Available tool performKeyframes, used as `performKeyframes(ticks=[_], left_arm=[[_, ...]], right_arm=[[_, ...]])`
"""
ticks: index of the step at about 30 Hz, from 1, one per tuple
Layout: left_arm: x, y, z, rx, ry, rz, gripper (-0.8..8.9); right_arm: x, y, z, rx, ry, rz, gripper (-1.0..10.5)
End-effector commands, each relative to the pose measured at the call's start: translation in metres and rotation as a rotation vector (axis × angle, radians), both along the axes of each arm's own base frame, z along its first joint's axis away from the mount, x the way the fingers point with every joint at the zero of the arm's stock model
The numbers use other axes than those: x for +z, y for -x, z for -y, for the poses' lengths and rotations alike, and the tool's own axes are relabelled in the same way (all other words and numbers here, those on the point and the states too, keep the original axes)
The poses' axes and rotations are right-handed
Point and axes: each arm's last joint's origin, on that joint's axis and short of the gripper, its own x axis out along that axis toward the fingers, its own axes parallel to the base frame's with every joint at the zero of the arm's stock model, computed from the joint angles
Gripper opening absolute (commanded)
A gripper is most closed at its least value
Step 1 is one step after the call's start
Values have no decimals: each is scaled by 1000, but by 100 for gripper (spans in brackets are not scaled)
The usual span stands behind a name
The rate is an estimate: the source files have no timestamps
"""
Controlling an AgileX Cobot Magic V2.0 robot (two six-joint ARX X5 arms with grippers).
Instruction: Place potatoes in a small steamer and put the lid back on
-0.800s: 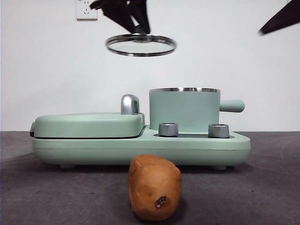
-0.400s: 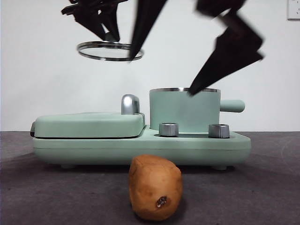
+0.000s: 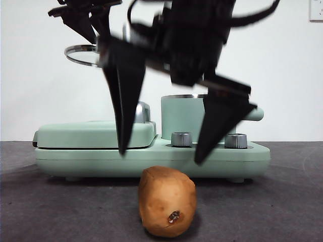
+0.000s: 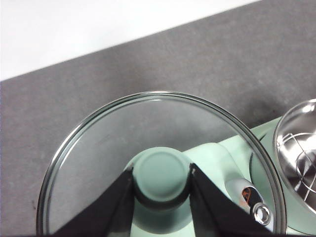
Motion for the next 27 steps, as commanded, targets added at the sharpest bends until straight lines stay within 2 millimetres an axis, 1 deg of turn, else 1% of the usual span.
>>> performKeyframes(ticks=[1,5,7,11,14,17,19,22,23,26,27], left_arm=[[21,7,-4,8,27,77,17],[25,10,-9,16,31,89,17],[26,11,-10,18,32,90,17],[26,11,-9,17,31,87,17],[26,11,-9,16,31,86,17],[26,11,-10,14,32,84,17],[26,12,-10,14,31,81,17],[26,12,-10,14,28,75,17],[26,13,-10,14,28,73,17],[26,12,-12,19,27,72,17],[26,12,-12,19,27,72,17]], right_arm=[[-12,-2,-8,31,43,-14,491],[-25,-6,-15,55,37,-26,483],[-31,-7,-18,62,23,-45,433],[-39,-9,-21,72,27,-70,288],[-41,-9,-21,77,34,-73,199],[-41,-9,-21,80,35,-73,164],[-40,-9,-21,78,32,-75,163],[-27,-15,-17,62,31,-94,164],[-19,-18,-17,63,35,-96,163],[9,-31,-14,83,38,-76,164],[22,-36,-12,90,42,-55,164]])
